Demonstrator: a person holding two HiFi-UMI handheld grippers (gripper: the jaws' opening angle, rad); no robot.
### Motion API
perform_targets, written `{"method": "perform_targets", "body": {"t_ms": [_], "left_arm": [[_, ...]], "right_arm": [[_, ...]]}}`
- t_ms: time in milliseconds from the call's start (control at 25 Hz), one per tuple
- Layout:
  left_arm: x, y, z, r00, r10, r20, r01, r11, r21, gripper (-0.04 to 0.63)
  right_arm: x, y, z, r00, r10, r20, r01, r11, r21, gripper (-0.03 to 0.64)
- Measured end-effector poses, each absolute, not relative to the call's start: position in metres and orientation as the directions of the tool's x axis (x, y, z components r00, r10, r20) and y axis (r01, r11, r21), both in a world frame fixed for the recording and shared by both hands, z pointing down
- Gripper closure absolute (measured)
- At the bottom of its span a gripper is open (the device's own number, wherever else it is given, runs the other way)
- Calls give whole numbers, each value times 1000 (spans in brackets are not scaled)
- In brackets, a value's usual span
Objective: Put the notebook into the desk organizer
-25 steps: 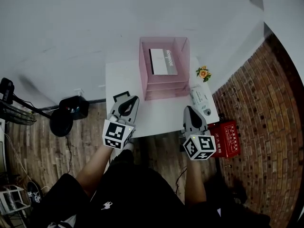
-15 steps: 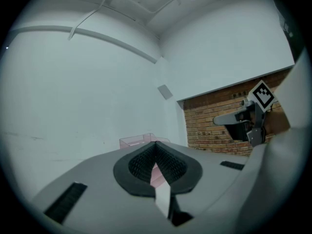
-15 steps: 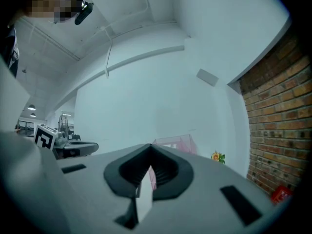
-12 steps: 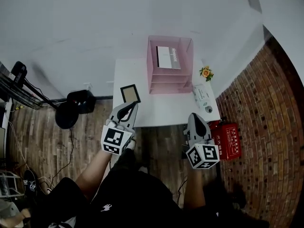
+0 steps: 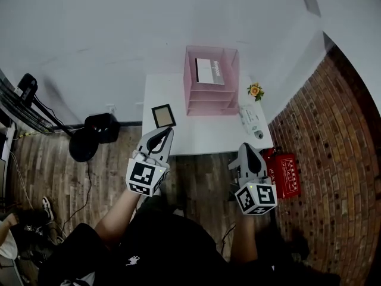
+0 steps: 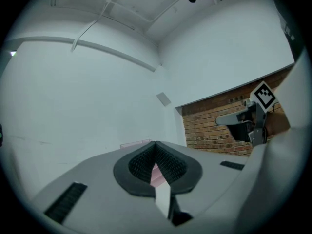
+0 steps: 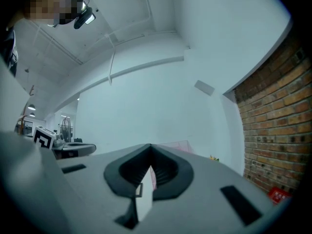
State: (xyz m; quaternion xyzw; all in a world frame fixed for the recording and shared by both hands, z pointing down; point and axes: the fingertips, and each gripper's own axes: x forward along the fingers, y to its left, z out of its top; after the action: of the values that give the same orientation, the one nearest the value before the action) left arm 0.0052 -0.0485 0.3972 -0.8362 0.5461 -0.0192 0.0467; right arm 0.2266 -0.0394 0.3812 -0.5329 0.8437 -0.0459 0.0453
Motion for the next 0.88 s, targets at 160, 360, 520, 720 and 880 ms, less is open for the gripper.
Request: {"method": "perform_targets", "body": {"t_ms": [160, 360, 520, 720, 880], "left_arm": [[7, -52, 400, 414, -910, -6, -907, -412, -87, 592], [9, -58, 394, 416, -909, -16, -906, -413, -90, 592], [10, -63, 388, 421, -907, -30, -904, -416, -93, 592], [11, -63, 390, 415, -909, -34, -908, -411, -85, 592], [14, -64, 393, 417, -908, -32, -907, -414, -79, 591]], "right_arm": [[225, -38, 377, -418, -908, -31, -901, 418, -116, 617], [224, -41, 373, -412, -910, -31, -905, 413, -101, 617], [226, -45, 373, -406, -913, -36, -905, 407, -122, 616], [227, -43, 373, -404, -914, -38, -907, 405, -111, 616], [229, -44, 375, -401, -916, -36, -909, 402, -110, 617]]}}
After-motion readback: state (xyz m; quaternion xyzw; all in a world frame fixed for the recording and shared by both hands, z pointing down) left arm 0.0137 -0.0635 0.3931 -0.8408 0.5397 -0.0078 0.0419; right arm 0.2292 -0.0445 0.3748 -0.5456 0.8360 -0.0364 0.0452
